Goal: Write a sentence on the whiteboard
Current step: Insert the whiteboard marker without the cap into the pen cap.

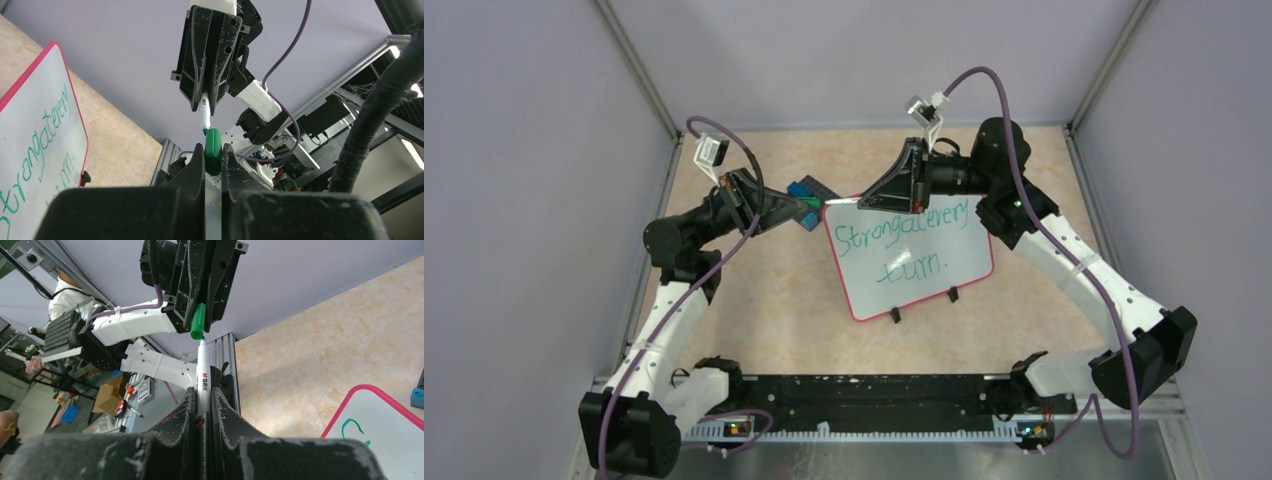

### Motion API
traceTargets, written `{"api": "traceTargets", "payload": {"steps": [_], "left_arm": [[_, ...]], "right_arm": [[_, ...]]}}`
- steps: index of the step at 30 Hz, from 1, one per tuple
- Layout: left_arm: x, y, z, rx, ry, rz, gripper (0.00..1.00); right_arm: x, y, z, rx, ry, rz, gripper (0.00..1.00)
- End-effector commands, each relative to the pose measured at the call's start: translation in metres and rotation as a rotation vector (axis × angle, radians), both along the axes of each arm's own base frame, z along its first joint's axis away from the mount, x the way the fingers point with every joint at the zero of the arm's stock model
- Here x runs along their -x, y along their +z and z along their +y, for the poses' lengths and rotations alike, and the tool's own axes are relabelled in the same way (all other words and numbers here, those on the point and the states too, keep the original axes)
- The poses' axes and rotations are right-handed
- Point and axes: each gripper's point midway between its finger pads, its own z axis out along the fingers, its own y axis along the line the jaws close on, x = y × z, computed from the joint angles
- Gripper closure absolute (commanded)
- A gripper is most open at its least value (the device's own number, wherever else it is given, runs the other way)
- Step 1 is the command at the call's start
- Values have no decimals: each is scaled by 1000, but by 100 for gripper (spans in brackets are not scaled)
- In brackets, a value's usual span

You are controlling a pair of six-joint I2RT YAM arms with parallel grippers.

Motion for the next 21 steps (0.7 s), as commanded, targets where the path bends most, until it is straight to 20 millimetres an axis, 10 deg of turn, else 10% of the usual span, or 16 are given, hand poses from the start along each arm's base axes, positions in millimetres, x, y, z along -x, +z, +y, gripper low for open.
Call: {"api": "traceTargets", "payload": {"steps": [1,21], "left_arm": [[14,14,-1,2,-23,-85,100],[11,8,1,-20,2,-97,100]], "right_arm": [[2,12,3,-27,7,-48,100],[11,15,-5,-12,3,-83,100]]}}
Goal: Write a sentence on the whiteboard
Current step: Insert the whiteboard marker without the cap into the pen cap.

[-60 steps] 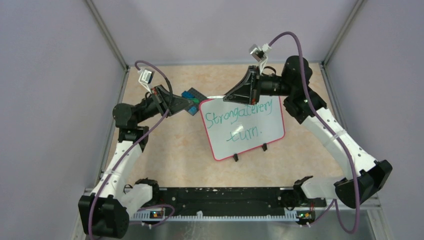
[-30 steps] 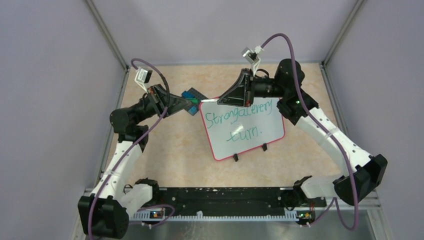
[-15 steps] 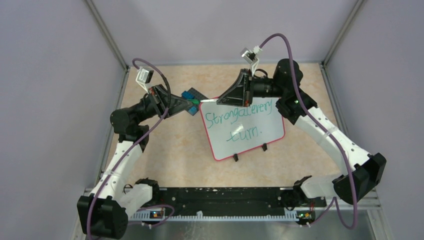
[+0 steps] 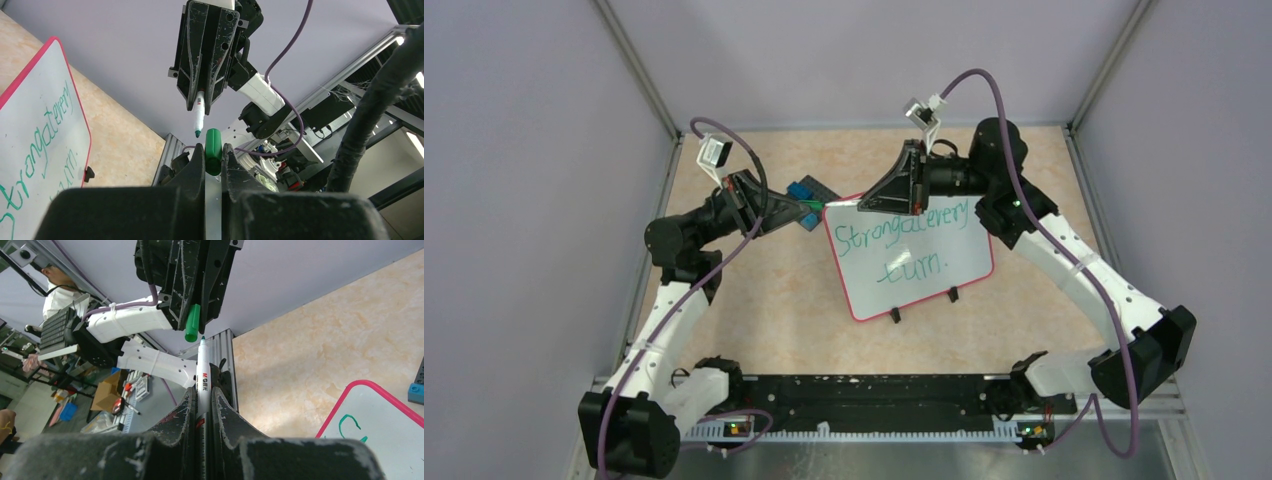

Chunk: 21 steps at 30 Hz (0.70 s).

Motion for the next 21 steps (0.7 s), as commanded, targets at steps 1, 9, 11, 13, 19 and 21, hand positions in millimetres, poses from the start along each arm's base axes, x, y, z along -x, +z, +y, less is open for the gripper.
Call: {"api": "traceTargets", "payload": {"steps": [1,9,11,13,19,21], "left_arm": [[9,12,3,2,14,-82,100],[5,2,3,-11,18,-59,100],[5,-1,3,-14,16,-54,100],[5,-1,3,-14,15,-55,100],[5,-1,1,-15,10,-55,100],[5,-1,1,-13,8,-51,100]], "right_arm": [[13,21,-6,-31,4,-85,100],[14,24,-9,-37,4,-86,100],[14,26,-8,-41,8,-84,100],[13,26,-7,-43,12,-80,100],[13,25,-5,-47,23,-67,100],[12,25,-5,-49,22,-66,100]]}}
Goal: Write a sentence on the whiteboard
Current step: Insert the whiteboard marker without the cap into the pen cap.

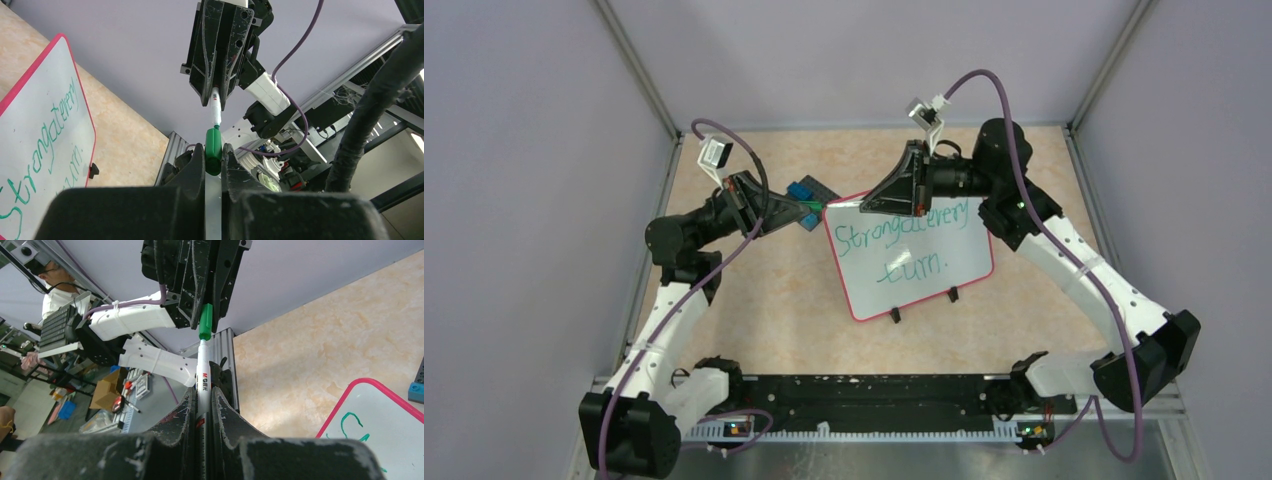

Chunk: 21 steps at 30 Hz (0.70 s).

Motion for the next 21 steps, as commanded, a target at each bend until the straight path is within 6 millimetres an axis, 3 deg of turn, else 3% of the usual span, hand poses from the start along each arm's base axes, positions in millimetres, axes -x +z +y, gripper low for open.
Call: {"api": "traceTargets", "payload": {"steps": [1,11,21], "left_arm": [[8,6,-1,2,-5,-57,100],[12,8,-3,3,-24,-61,100],[10,8,-1,15,-10,-44,100]], "right_arm": [[7,22,-1,-49,20,-57,100],[4,15,5,-40,25,-41,100],[8,11,-2,-22,9,-53,100]]}}
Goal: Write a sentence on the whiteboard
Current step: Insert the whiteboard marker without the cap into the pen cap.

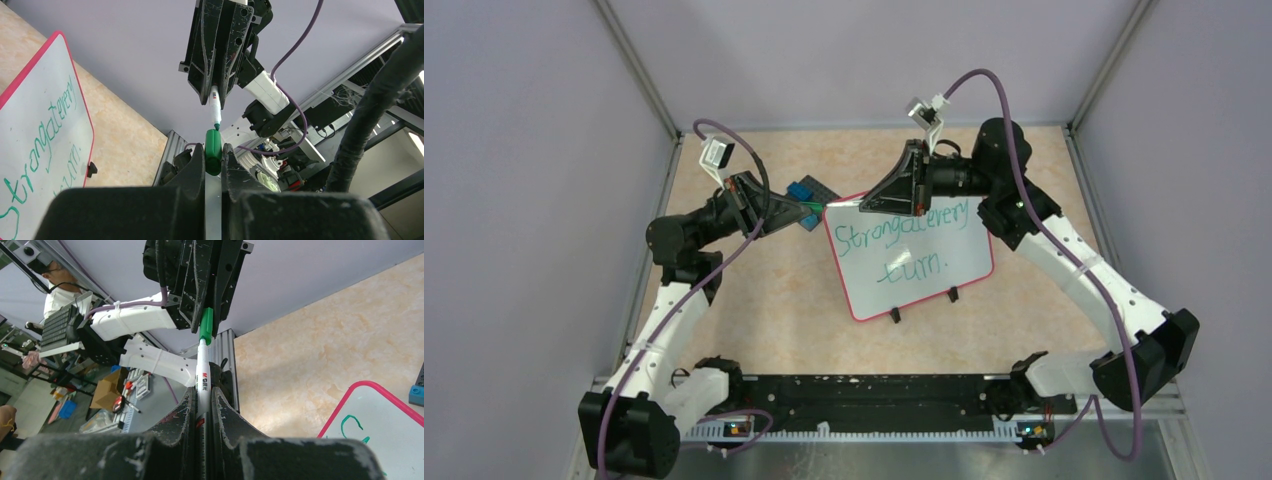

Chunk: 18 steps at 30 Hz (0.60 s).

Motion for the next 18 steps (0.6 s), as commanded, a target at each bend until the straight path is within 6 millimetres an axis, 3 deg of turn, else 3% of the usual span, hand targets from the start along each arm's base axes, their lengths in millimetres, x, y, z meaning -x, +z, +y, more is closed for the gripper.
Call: {"api": "traceTargets", "payload": {"steps": [1,18], "left_arm": [[8,9,2,16,2,-51,100],[11,14,3,31,-7,-49,100]], "right_arm": [[8,11,-4,-17,0,-53,100],[7,11,-9,-21,-13,-50,100]]}}
